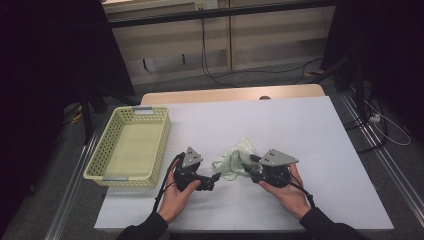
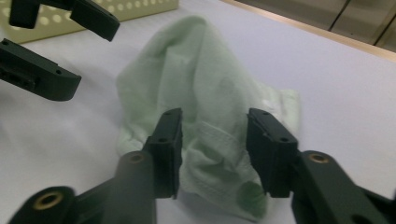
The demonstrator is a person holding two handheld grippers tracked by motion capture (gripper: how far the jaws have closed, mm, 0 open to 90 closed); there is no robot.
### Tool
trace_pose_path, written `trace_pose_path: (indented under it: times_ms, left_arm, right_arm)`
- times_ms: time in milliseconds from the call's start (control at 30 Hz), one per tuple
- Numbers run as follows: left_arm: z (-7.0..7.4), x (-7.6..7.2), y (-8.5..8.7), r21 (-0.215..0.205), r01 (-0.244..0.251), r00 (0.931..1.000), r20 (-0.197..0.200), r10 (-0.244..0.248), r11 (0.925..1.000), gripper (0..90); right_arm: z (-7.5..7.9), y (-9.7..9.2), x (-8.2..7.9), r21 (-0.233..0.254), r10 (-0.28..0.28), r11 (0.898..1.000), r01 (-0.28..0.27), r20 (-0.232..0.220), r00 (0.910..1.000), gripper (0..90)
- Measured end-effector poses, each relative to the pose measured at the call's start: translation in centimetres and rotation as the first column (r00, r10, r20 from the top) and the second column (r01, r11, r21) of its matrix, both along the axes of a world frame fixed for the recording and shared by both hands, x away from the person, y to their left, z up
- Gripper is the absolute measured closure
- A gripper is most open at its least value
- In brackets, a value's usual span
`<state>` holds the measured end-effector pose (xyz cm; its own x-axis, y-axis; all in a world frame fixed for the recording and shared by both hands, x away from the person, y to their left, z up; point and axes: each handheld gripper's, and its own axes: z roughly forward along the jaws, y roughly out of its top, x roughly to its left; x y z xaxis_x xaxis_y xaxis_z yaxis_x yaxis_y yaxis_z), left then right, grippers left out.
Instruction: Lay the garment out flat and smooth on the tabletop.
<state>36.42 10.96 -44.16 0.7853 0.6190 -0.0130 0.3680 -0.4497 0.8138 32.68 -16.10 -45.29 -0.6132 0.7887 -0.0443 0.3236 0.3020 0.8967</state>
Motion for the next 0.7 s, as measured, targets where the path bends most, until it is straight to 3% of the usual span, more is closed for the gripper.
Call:
trace_pose_path:
  times_ms: [133, 200, 300, 433, 500, 567, 700]
  left_arm:
    - [0.1, -0.3, -0.5, 0.015, 0.026, 0.9996, 0.005, -0.026, 0.9995, 6.6]
    - [0.1, -0.4, -0.8, 0.021, 0.032, 0.9993, -0.019, -0.032, 0.9993, 5.5]
    - [0.1, -0.3, -1.2, 0.066, 0.037, 0.9990, -0.027, -0.035, 0.9971, 5.5]
    - [0.5, -0.3, -1.6, 0.056, 0.034, 0.9984, -0.048, -0.031, 0.9979, 8.2]
    - [0.8, -0.3, -1.9, 0.060, 0.047, 0.9981, -0.042, -0.045, 0.9971, 9.2]
    - [1.0, -0.2, -2.1, 0.066, 0.072, 0.9953, -0.069, -0.068, 0.9952, 11.5]
    - [1.0, 0.0, -2.5, 0.076, 0.072, 0.9960, -0.058, -0.068, 0.9945, 14.5]
  right_arm:
    - [0.0, -0.2, 0.6, -0.016, -0.020, 1.000, 0.019, -0.004, 0.9998, 75.2]
    - [0.2, -0.2, 0.7, -0.012, -0.011, 1.000, 0.011, 0.010, 0.9999, 83.6]
    - [0.6, -0.2, 0.8, -0.018, -0.013, 1.000, 0.013, 0.033, 0.9994, 86.1]
    - [1.5, -0.6, 1.1, -0.010, -0.015, 1.000, 0.016, 0.055, 0.9984, 86.7]
    - [1.9, -0.7, 1.4, -0.007, -0.021, 1.000, 0.022, 0.069, 0.9974, 86.7]
    - [2.2, -0.8, 1.6, -0.004, -0.028, 1.000, 0.029, 0.090, 0.9956, 86.7]
    - [2.8, -0.8, 2.1, 0.011, -0.033, 0.999, 0.032, 0.113, 0.9930, 86.6]
